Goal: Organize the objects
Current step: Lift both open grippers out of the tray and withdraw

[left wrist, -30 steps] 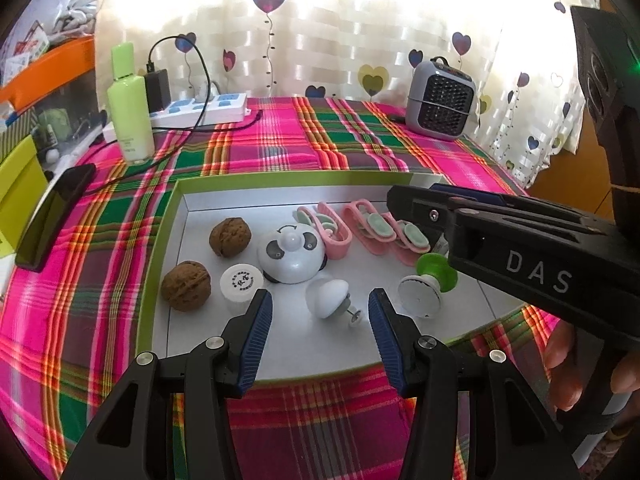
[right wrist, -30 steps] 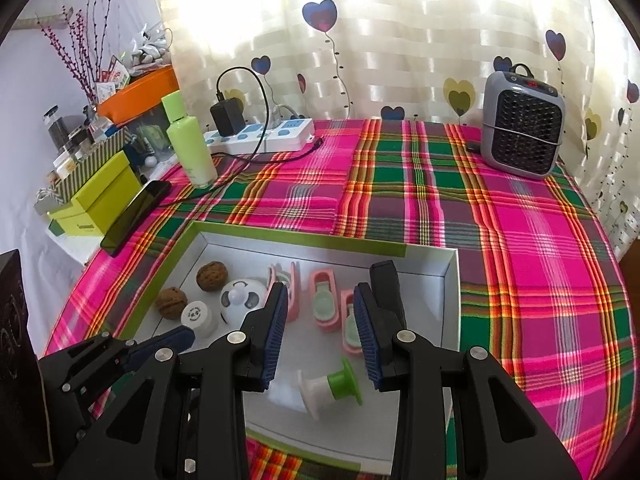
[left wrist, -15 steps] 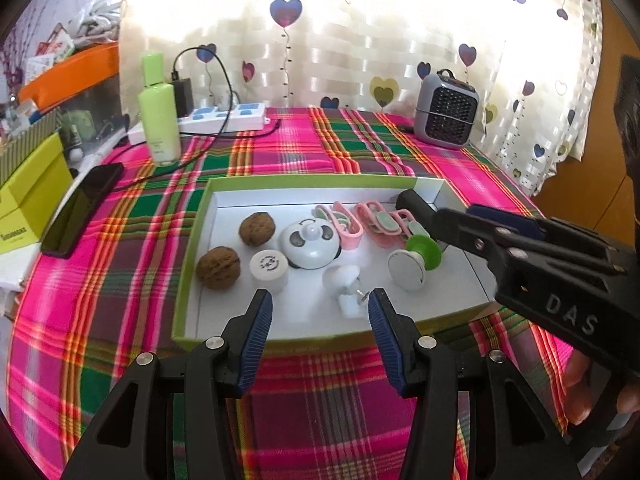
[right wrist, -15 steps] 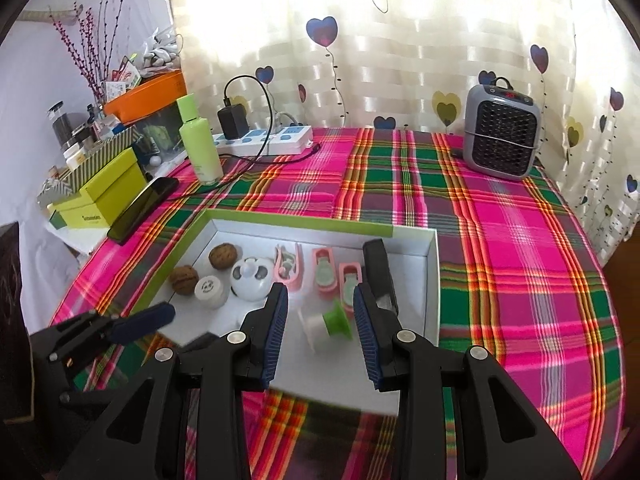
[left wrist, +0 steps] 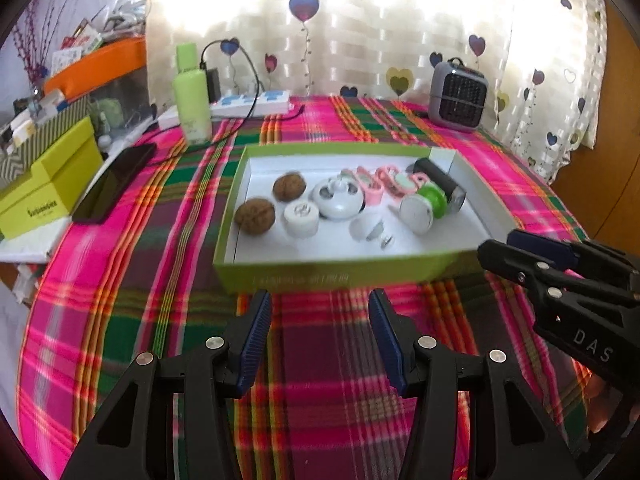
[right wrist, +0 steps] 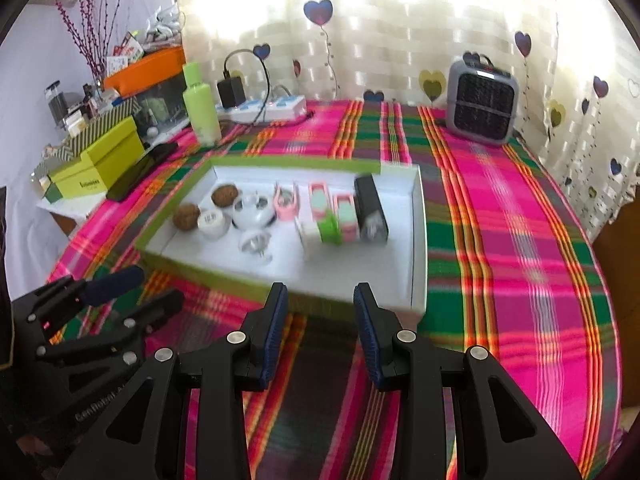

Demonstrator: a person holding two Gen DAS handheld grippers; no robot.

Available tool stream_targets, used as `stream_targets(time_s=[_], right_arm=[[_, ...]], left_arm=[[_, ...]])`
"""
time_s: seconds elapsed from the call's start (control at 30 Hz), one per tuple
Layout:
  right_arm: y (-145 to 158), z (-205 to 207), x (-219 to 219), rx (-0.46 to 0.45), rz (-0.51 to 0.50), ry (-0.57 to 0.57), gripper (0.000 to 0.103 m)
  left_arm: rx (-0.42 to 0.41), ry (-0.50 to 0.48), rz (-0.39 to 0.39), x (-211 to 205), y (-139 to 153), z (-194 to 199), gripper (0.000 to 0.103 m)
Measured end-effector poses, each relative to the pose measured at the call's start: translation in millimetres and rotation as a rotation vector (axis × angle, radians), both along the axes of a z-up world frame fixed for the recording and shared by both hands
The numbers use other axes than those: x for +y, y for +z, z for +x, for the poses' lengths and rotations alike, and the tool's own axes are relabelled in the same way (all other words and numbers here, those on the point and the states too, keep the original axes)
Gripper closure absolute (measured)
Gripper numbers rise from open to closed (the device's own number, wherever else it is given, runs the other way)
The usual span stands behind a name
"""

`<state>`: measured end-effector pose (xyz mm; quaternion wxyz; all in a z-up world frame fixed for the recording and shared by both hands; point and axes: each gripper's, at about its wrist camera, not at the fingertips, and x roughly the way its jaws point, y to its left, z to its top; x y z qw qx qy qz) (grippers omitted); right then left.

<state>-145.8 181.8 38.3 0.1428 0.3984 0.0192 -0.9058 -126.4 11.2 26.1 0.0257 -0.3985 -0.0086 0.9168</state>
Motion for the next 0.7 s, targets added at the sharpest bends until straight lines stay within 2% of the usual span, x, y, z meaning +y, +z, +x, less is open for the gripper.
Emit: stream_targets(time_s=[0.13,0.17,0.23,0.4,0.63,0.7], right_arm=[[-14,4,3,-0.035,0.024,-0.028,0.066],[-18,4,4,-0.046,0.028,-0.036,0.057],[-24,4,6,-0.064,0.036,-0.056,0.046],[-31,2,10,-0.087,0.037,-0.088,0.046],[-33,4,10,-0.065,0.101,-0.125,0.046],[-33,3,12,-0.067,0.107,-0.140,0.041]], left_arm=[[-0.041,0.013,-0.018,0,-13,4,0.054],[-0.051,0.013,-0.022,1,-16,5,0.054],[-0.066,0.016,-0.027,2,-21,6,0.054],[-0.070,0.017,-0.050,5,-24,4,0.054],[-0.068,0.034,-0.050,6,-23,3,0.053],[-0.069,0.038,-0.046,6,-24,2,0.052]])
